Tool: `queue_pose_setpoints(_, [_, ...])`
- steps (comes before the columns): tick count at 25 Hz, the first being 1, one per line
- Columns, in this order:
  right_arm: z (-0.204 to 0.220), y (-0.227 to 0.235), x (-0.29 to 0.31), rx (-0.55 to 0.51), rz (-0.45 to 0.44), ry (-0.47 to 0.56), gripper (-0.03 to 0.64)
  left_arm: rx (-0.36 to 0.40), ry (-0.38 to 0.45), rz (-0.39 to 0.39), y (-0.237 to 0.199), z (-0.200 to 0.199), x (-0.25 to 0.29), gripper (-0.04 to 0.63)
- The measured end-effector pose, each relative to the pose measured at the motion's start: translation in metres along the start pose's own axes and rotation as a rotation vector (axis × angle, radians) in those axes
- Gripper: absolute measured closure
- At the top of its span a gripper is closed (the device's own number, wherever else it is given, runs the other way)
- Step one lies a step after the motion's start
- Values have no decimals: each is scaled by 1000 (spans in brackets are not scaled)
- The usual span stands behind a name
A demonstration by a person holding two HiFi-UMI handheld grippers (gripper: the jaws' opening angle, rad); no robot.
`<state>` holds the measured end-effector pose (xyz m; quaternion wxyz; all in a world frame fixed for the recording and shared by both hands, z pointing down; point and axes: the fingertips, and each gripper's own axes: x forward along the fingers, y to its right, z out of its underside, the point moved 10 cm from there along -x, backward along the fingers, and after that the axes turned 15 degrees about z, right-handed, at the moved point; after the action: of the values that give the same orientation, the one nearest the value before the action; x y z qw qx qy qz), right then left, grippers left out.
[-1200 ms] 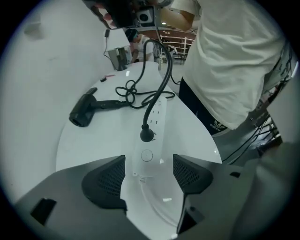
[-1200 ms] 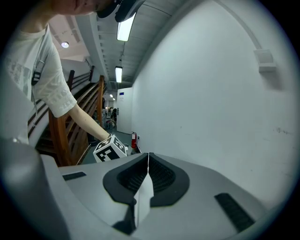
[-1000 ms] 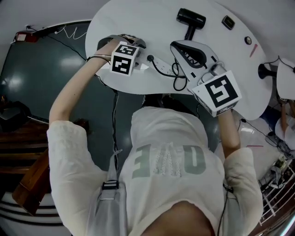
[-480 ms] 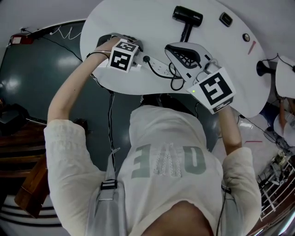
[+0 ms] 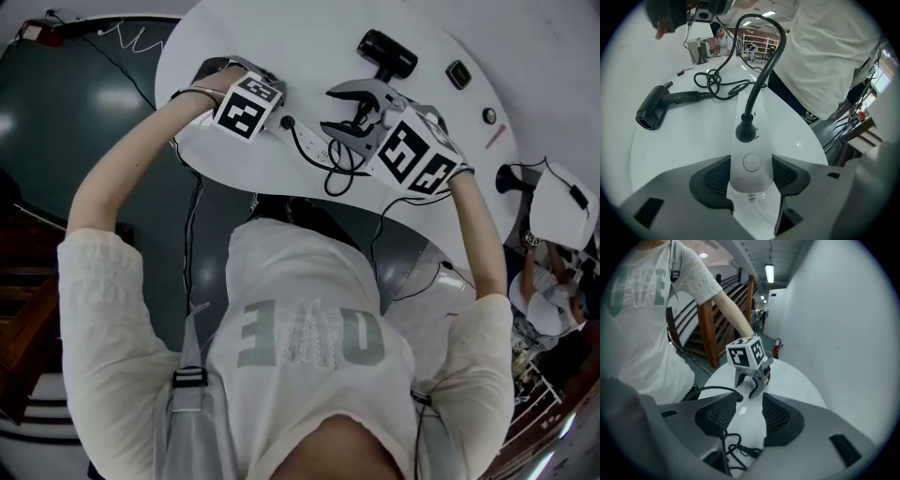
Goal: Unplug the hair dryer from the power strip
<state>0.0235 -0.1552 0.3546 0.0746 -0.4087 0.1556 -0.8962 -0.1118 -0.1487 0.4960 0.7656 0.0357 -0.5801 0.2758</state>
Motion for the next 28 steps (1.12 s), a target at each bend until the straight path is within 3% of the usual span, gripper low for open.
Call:
queue_pose_setpoints(6, [16, -27, 70, -128, -223, -13, 449, -11, 32, 3, 1, 1, 0, 327])
queue_pose_setpoints(9, [22, -41, 91, -154, -258, 4, 449, -17, 31, 1, -2, 0, -3, 327])
queue_pose_setpoints(10, [23, -44, 96, -141, -252, 15, 459, -19, 30, -1, -2, 0, -3, 327])
queue_pose_setpoints(12, [24, -46, 102, -106, -223, 35, 542, -25, 28, -4, -2, 0, -3, 327])
queue_pose_setpoints(20, [21, -47, 103, 25, -153, -23, 545, -23, 28, -9, -2, 0, -5, 327])
queue_pose_setpoints(25, [21, -46, 103, 203, -98, -105, 549, -60, -2, -16, -2, -2, -2, 327])
queue_pose_setpoints(28, [20, -53, 98, 114, -33, -78, 558, -69, -7, -21, -2, -4, -1, 327])
